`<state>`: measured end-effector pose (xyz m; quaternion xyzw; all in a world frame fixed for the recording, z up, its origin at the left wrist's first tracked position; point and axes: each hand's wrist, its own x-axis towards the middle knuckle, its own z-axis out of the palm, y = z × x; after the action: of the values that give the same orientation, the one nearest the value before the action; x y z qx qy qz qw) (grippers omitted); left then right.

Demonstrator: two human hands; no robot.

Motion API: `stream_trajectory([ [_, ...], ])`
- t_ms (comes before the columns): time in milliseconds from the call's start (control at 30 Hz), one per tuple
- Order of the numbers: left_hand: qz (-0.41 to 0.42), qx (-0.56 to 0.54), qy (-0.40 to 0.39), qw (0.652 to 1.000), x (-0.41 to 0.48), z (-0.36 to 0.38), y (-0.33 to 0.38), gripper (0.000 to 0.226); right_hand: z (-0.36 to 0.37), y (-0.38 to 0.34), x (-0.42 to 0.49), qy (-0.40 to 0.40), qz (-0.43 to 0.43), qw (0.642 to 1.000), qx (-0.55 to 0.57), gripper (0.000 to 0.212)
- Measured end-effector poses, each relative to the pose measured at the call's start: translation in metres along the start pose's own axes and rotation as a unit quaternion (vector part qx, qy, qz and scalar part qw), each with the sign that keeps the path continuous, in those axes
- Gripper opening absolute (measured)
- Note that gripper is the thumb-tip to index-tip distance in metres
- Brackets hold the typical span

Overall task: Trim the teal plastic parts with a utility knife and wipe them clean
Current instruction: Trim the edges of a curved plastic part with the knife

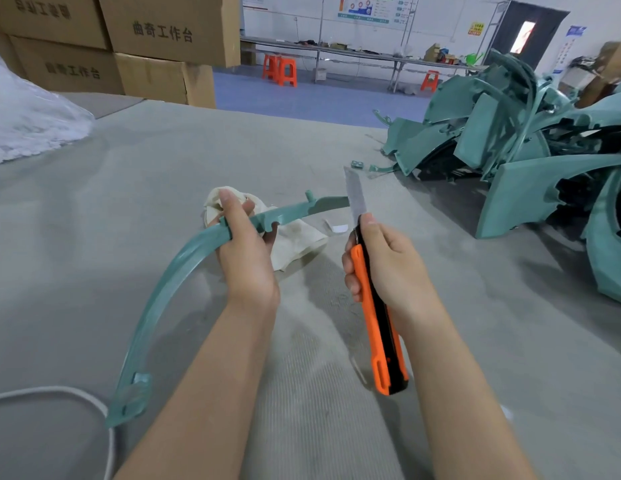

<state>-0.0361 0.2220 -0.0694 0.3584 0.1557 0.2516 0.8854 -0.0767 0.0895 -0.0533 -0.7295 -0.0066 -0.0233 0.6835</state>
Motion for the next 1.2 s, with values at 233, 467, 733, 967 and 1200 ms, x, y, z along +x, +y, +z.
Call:
stream_trajectory([
  [233,0.001,0.005,-0.004,1.0,-0.001,-0.001,-0.001,0.036,0.007,0.003,-0.001,-0.047,-0.037,0.998,-0.012,0.044],
  [467,0.0,0.001,-0.005,1.0,-0.002,-0.001,-0.002,0.025,0.012,0.002,-0.006,-0.098,-0.034,0.994,0.02,0.043],
  [733,0.005,0.002,-0.009,1.0,0.0,-0.004,0.0,0.019,0.015,-0.002,-0.009,-0.144,-0.025,0.988,0.052,0.044],
  [967,-0.006,-0.006,-0.029,1.0,0.0,-0.008,0.002,0.02,0.015,-0.003,-0.015,-0.222,-0.03,0.972,0.062,0.045],
  [1200,-0.06,-0.033,-0.045,0.997,0.001,-0.006,0.001,0.014,0.005,-0.01,-0.013,-0.175,-0.059,0.961,0.208,0.041],
])
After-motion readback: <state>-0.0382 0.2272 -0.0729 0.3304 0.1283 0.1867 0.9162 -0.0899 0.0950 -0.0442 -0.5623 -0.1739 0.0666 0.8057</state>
